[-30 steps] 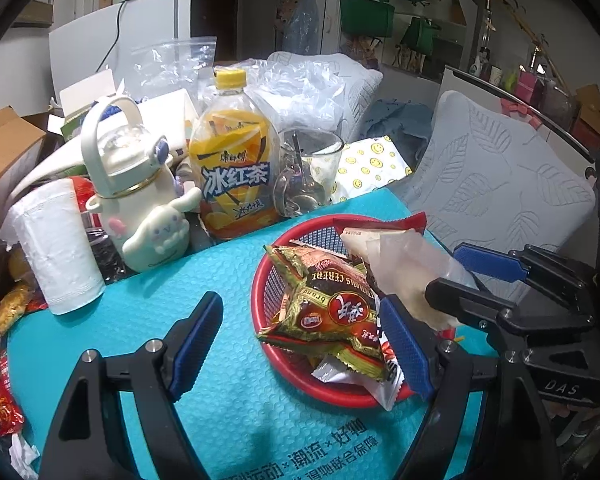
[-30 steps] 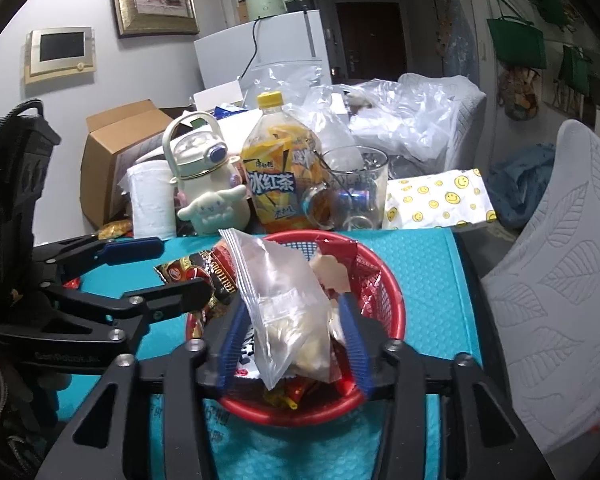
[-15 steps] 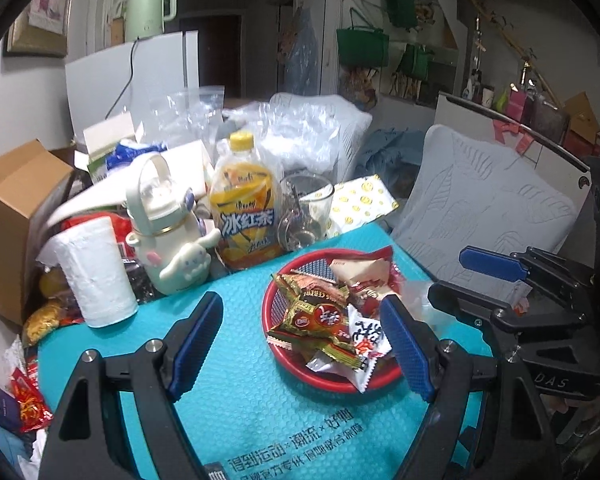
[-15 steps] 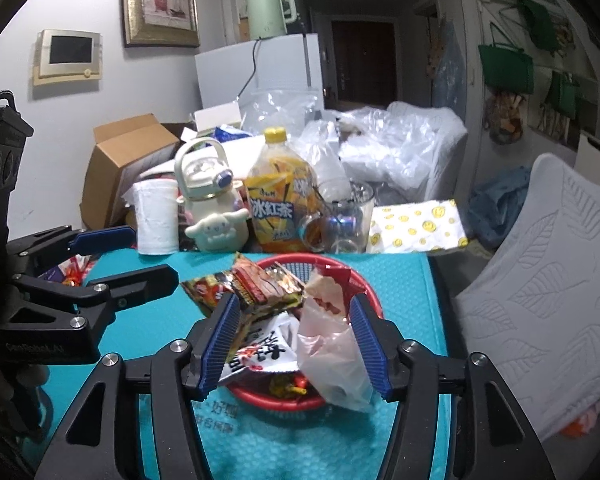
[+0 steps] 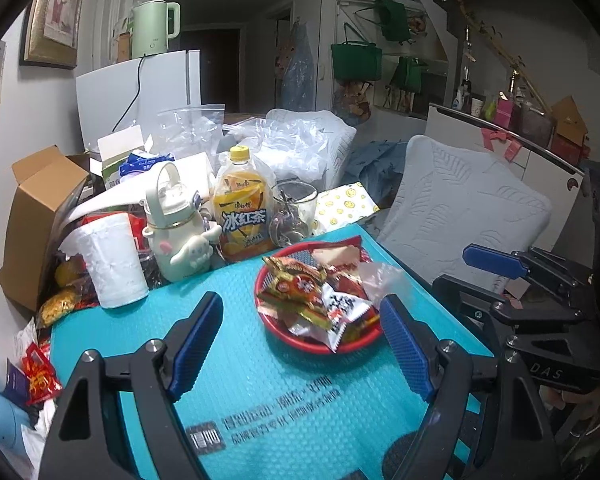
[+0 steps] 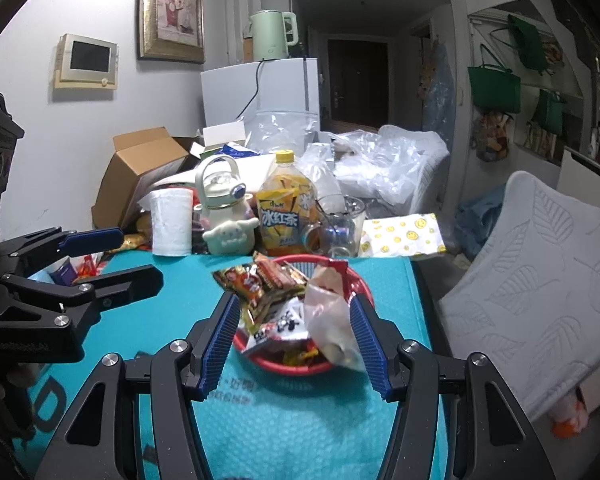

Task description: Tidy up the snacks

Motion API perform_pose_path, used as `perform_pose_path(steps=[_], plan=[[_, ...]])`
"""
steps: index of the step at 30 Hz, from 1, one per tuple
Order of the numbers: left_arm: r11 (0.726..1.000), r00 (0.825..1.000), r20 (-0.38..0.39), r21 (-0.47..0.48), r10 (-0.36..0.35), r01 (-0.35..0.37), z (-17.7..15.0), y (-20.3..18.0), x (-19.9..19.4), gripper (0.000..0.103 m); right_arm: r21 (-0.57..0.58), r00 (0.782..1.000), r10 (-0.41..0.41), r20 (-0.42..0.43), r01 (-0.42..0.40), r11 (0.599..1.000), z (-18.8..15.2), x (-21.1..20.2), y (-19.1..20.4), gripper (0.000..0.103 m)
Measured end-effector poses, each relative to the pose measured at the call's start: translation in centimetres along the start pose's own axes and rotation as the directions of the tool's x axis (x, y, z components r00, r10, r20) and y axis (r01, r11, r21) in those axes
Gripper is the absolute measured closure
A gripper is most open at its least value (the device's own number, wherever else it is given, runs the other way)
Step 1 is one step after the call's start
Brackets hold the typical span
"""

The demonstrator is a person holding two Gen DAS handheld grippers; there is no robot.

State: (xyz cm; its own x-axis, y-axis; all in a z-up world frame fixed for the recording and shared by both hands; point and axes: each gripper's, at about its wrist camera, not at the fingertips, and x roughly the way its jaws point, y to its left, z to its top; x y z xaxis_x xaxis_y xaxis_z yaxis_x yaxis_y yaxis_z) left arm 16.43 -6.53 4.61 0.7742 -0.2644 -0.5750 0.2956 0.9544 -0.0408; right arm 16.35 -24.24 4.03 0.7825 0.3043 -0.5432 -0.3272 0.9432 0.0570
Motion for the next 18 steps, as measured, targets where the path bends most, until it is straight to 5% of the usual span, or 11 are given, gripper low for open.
perform_pose_path(steps=[18], plan=[[0.998, 0.997, -0.063, -0.053, -0.046, 0.043, -6.3, -1.9, -3.2, 0.023, 0.078, 0.995, -0.087, -0.043, 0.090, 0.993, -6.5, -5.8, 1.2, 0.046]])
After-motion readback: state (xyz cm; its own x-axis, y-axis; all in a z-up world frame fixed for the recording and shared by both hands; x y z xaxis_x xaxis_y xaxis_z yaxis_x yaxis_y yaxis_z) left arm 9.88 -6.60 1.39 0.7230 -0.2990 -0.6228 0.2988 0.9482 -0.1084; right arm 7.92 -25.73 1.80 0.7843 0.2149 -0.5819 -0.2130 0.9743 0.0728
